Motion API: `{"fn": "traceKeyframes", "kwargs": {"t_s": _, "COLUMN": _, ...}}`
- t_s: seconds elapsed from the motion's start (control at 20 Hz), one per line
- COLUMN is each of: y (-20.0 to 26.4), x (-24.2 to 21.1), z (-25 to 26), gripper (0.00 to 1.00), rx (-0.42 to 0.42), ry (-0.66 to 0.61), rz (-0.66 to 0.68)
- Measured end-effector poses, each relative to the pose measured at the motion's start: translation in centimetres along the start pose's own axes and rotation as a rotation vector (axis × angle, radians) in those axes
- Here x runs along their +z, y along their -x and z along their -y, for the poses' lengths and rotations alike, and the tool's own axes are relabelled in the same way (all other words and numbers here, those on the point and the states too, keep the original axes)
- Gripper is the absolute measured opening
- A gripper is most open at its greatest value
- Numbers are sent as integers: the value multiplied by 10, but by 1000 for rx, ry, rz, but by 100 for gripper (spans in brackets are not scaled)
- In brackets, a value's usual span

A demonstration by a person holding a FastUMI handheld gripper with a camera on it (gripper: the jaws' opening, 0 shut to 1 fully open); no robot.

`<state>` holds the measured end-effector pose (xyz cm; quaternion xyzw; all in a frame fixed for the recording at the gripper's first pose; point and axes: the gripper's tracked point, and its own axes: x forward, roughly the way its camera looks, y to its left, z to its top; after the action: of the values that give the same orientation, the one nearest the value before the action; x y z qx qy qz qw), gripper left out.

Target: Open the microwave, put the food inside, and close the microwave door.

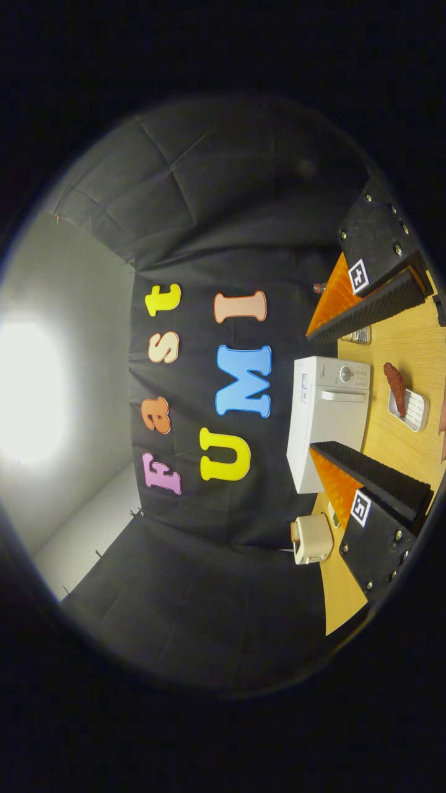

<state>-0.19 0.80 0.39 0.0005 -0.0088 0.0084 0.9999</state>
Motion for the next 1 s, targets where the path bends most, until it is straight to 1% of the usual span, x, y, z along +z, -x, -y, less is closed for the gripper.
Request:
{"fn": "traceKeyframes", "kwargs": {"t_s": 0.3, "y": -13, "x": -3, "z": 1, "gripper": 99, "rx": -9, "ry": -2, "rz": 28}}
{"fn": "traceKeyframes", "kwargs": {"t_s": 0.65, "y": -51, "x": -25, "z": -10, "gripper": 99, "rx": 11, "ry": -6, "rz": 29}}
{"fn": "traceKeyframes", "kwargs": {"t_s": 0.8, "y": -71, "x": -34, "z": -9, "gripper": 99, "rx": 0, "ry": -9, "rz": 35}}
{"fn": "traceKeyframes", "kwargs": {"t_s": 1.0, "y": -104, "x": -50, "z": -10, "gripper": 99, "rx": -8, "ry": -42, "rz": 13}}
